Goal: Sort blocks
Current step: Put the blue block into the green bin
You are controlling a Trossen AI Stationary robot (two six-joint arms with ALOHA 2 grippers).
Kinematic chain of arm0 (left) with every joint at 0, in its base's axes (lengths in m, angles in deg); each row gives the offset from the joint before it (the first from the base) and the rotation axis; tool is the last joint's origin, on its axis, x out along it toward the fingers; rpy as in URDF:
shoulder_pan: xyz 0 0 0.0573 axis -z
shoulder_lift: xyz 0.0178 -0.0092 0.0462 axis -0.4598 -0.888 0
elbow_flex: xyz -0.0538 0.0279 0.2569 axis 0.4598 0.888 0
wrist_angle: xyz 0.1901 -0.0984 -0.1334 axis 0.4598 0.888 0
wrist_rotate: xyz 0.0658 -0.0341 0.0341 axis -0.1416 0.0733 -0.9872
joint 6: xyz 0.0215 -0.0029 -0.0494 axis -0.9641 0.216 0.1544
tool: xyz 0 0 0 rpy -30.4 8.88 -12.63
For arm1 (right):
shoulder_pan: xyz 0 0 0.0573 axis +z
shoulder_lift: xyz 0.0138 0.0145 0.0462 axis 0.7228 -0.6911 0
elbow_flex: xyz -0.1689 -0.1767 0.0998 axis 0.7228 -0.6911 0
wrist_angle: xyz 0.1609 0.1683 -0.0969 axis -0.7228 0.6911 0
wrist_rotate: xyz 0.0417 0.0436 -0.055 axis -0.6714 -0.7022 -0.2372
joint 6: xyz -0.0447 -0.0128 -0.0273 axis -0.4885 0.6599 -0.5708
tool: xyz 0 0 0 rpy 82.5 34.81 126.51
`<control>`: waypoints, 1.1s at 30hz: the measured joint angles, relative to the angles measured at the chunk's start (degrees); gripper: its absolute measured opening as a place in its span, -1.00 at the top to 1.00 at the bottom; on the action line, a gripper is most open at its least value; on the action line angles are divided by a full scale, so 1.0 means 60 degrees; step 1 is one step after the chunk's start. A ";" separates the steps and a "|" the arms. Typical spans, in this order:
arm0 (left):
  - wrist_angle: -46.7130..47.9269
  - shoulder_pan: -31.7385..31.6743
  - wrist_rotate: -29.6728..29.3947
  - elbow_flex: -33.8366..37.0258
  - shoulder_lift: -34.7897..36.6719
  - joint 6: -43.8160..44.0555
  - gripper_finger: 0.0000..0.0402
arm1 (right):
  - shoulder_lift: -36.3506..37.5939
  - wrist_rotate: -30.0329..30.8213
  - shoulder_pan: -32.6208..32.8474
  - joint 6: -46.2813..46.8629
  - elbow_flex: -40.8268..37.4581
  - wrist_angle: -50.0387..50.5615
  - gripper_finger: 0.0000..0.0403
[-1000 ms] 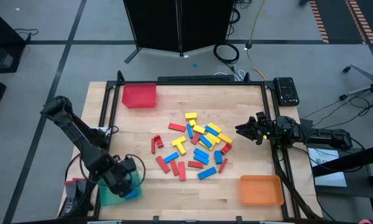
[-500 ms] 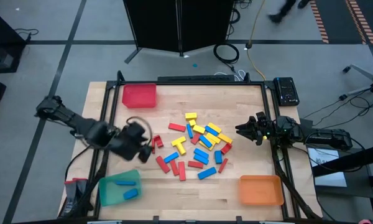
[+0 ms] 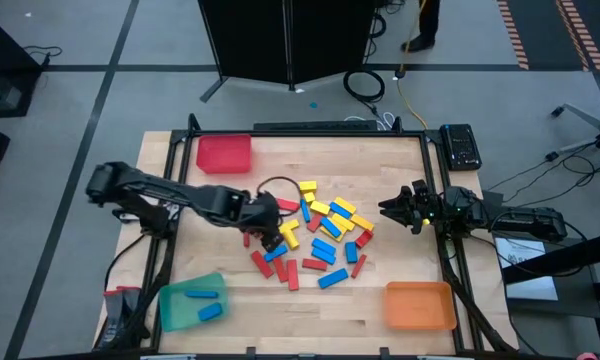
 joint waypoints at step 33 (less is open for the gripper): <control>-0.0523 0.0152 0.0938 -0.0651 -0.2888 -0.2215 -0.38 | 0.0000 -0.0298 0.0000 -0.0189 0.0000 -0.0025 0.01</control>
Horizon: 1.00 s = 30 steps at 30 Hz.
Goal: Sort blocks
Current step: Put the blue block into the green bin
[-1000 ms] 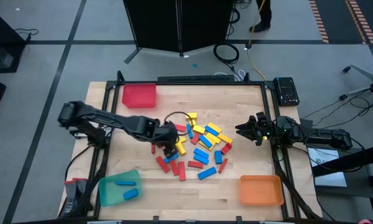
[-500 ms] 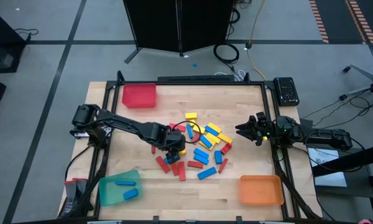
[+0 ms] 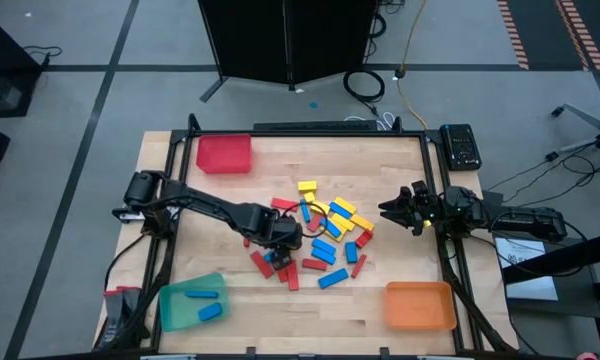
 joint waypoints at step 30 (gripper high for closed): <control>0.0015 -0.0025 0.0388 -0.0036 -0.1313 0.0063 -0.65 | -0.0235 -0.0206 0.0000 -0.0033 0.0004 -0.0042 0.01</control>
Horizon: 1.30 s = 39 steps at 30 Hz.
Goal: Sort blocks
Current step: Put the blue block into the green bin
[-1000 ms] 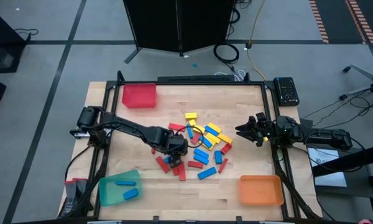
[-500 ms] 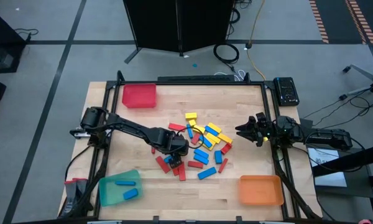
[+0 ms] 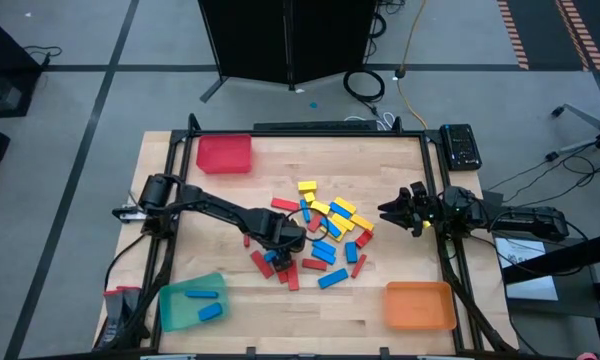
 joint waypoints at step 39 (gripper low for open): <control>0.2251 0.0189 -0.1077 -0.3061 0.0599 -0.0573 0.47 | -0.0049 0.0024 0.0000 -0.0175 0.0000 0.0001 0.01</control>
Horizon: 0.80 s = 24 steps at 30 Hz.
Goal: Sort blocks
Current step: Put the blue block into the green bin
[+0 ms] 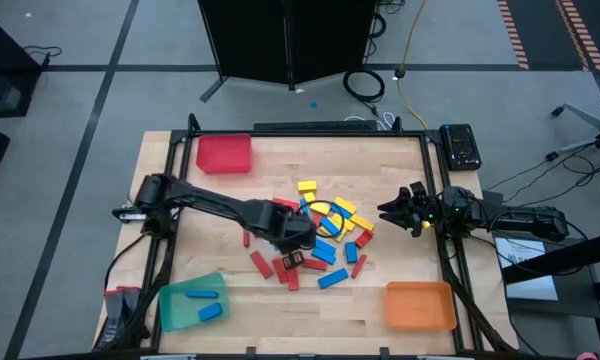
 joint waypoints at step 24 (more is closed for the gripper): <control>0.0122 0.4296 -0.8056 0.1263 0.4741 0.3340 0.45 | -0.0211 0.0033 -0.0004 0.0275 0.0000 0.0005 0.01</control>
